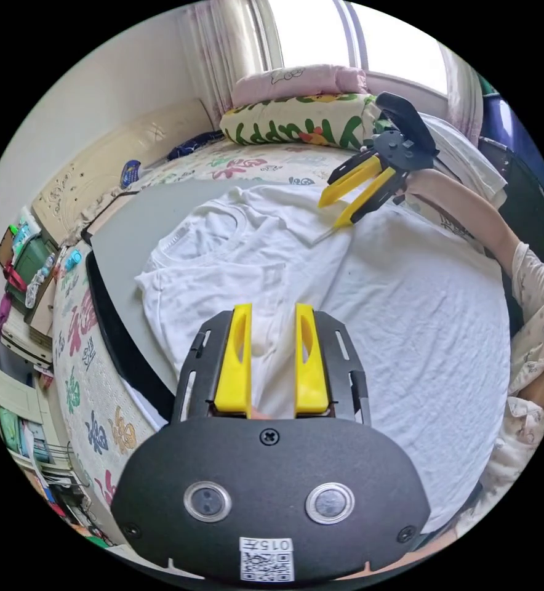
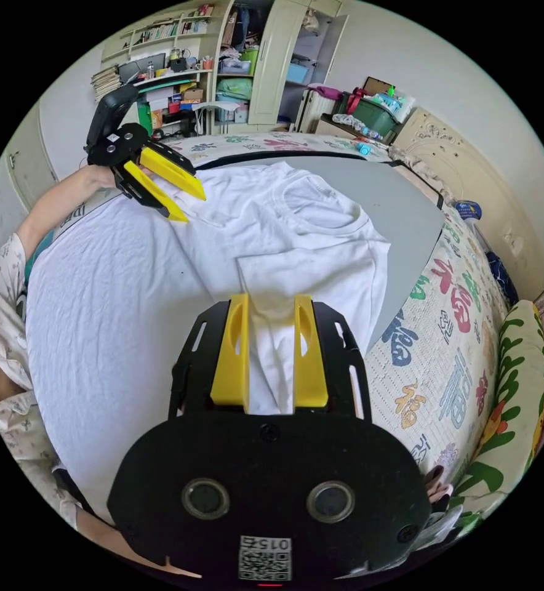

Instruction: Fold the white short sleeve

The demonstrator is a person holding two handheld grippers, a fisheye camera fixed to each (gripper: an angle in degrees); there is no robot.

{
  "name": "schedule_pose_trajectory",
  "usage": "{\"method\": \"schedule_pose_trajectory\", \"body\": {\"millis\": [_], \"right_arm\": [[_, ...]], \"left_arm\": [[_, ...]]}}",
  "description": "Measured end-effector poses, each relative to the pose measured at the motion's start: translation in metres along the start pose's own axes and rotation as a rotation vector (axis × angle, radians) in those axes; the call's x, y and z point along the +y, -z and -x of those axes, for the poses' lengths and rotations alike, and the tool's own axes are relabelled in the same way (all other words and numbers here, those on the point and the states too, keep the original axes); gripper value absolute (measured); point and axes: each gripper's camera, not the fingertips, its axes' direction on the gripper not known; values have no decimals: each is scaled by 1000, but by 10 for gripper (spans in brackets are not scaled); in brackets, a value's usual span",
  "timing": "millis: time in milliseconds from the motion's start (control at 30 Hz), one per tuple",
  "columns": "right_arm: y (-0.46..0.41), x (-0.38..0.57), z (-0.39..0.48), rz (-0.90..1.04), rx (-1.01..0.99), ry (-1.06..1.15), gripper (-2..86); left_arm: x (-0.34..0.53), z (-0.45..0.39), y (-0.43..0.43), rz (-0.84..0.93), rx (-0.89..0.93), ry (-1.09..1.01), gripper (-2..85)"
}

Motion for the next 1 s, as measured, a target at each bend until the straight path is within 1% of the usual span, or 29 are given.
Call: {"method": "schedule_pose_trajectory", "body": {"millis": [100, 167, 233, 300, 367, 400, 433, 467, 500, 567, 633, 667, 700, 733, 767, 800, 867, 900, 967, 1000], "right_arm": [[0, -11, -11, 11, -27, -36, 94], [1, -20, -19, 9, -36, -55, 72], [4, -26, -32, -14, -22, -118, 42], [17, -25, -50, -87, 6, -191, 34], [44, -6, -94, -232, 108, -404, 26], [50, 2, -108, -269, 135, -479, 25], [60, 23, -139, -326, 186, -651, 25], [63, 47, -168, -334, 229, -838, 26], [62, 57, -180, -319, 242, -898, 27], [56, 81, -203, -219, 323, -1021, 41], [57, 80, -196, -233, 410, -976, 50], [56, 72, -190, -232, 448, -936, 49], [54, 66, -187, -230, 452, -910, 47], [48, 48, -180, -226, 429, -839, 36], [40, 26, -170, -219, 380, -755, 19], [36, 14, -164, -212, 353, -713, 14], [11, -37, -134, -175, 253, -535, -3], [3, -49, -126, -154, 237, -490, -5], [-32, -92, -99, -68, 233, -375, -9], [-41, -100, -95, -56, 238, -361, -9]], "left_arm": [[10, 9, -4, -16, 54, 27, 57], [19, 24, -7, -9, 72, 108, 10], [30, 37, -2, -40, 110, 163, 1], [46, 52, 14, -93, 79, 236, -3], [84, 79, 53, -204, -50, 374, -2], [96, 88, 64, -233, -87, 425, -1], [125, 108, 84, -288, -168, 538, 4], [158, 129, 101, -327, -262, 667, 10], [175, 138, 108, -336, -306, 726, 21], [230, 164, 126, -289, -420, 887, 60], [255, 166, 143, -291, -498, 951, 77], [259, 162, 153, -313, -530, 950, 79], [256, 159, 157, -324, -532, 939, 78], [242, 155, 161, -347, -495, 885, 68], [216, 149, 160, -361, -406, 789, 51], [201, 146, 157, -360, -357, 738, 43], [130, 129, 139, -298, -229, 582, 19], [112, 123, 134, -276, -220, 549, 15], [44, 104, 113, -177, -227, 461, 5], [29, 100, 107, -156, -227, 445, 3]]}}
